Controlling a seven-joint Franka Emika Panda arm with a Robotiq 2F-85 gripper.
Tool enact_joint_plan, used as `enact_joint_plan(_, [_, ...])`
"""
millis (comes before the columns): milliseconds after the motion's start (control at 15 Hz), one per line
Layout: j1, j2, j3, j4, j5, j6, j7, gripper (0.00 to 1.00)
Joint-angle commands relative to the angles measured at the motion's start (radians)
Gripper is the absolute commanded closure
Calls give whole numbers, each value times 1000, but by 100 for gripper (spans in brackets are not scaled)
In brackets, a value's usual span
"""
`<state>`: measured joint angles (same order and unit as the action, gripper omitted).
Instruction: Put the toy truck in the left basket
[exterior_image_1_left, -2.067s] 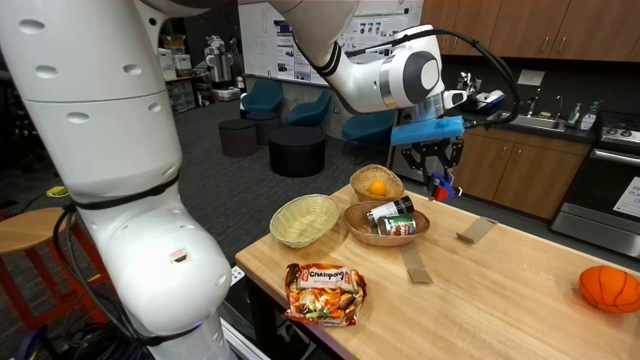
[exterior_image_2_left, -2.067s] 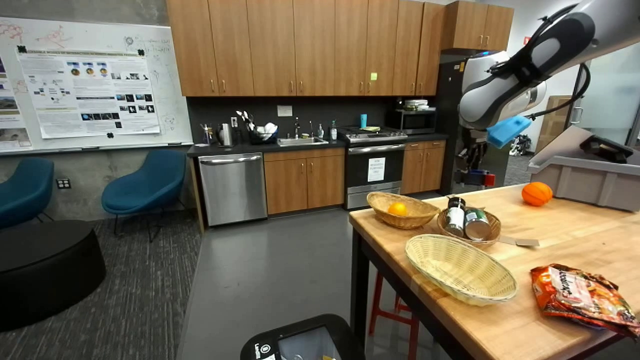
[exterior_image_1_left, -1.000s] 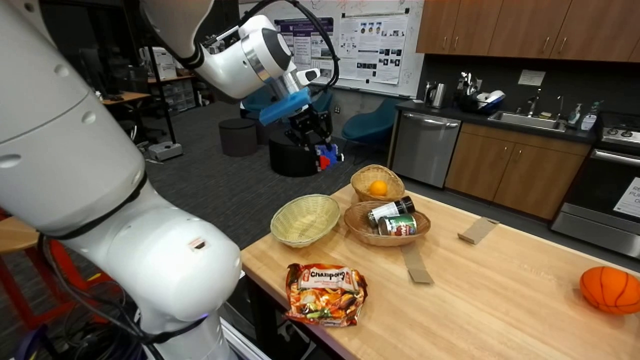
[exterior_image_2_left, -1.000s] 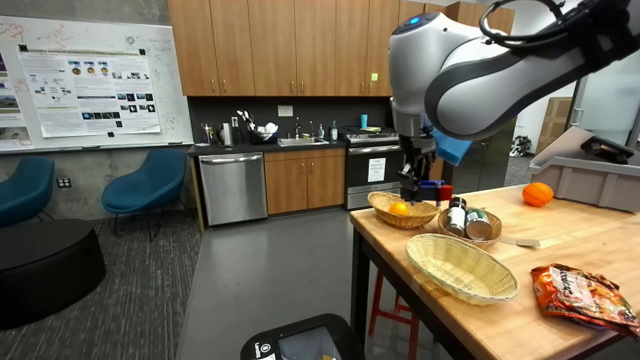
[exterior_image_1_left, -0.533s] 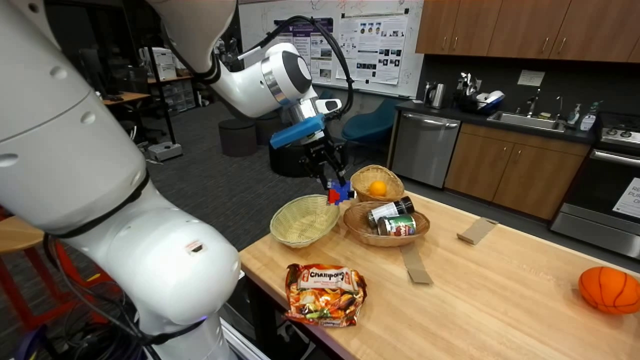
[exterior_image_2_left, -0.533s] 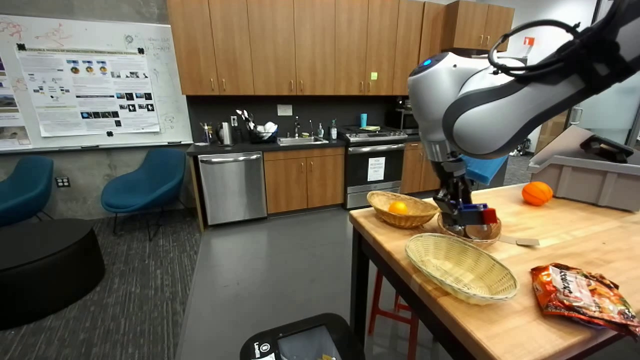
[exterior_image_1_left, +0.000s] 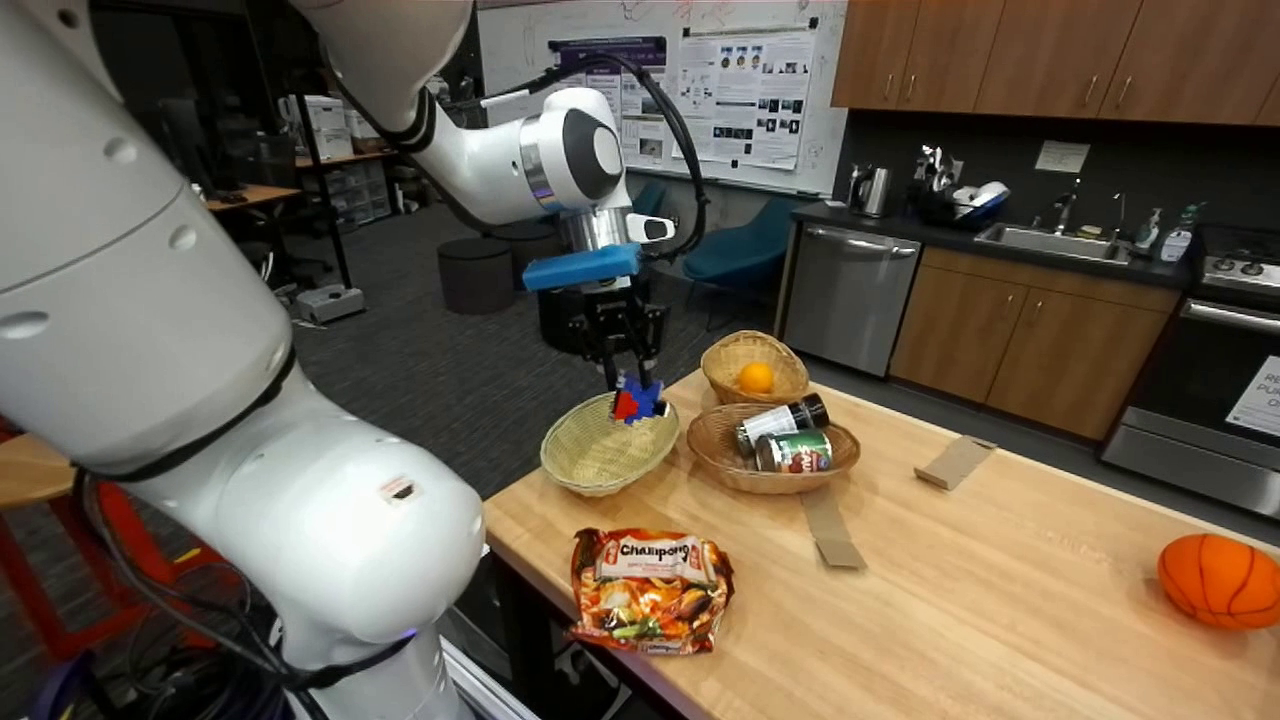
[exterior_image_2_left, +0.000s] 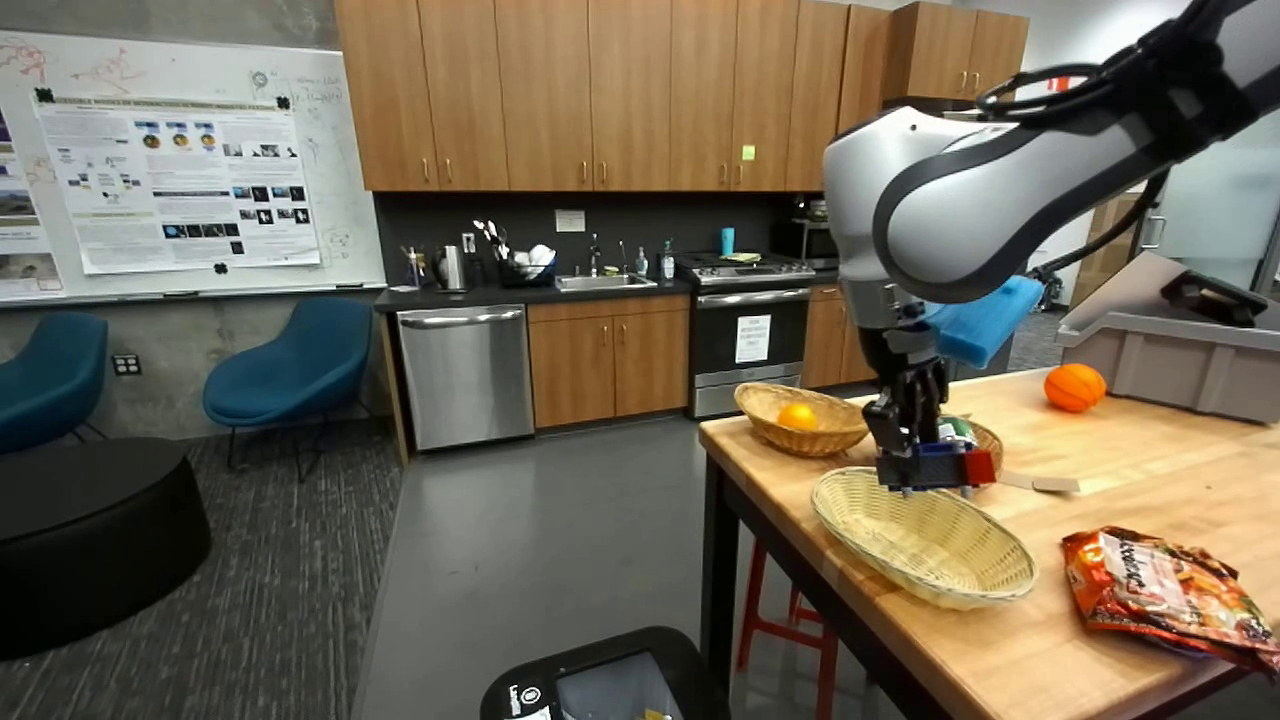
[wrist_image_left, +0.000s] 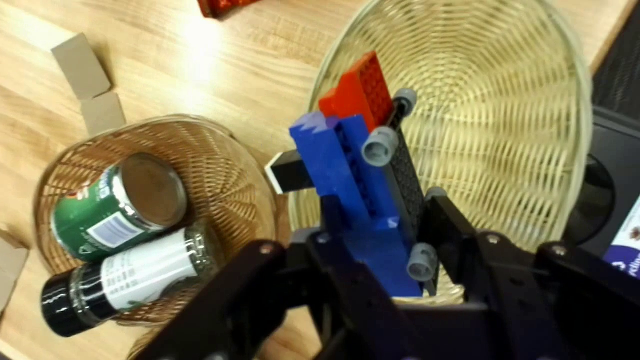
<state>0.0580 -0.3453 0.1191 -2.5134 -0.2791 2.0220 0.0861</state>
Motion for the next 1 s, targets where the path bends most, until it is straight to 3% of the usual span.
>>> enact_joint_plan(0, [35,-38,-7,-6,80,-69,-56,78])
enact_joint_plan(267, [39,-42,-4,-8,107,-97,-35,78])
enact_joint_plan(333, [38,-39,-4,-8,113,-96,-31,28])
enact_joint_plan(400, [37,-39,-4,-10,114,-97,-28,27])
enact_joint_plan(667, [32,-39,-6,-12,110,-99,-22,4])
enact_joint_plan(933, [15,-42,-8,-19,94,-97,9,0])
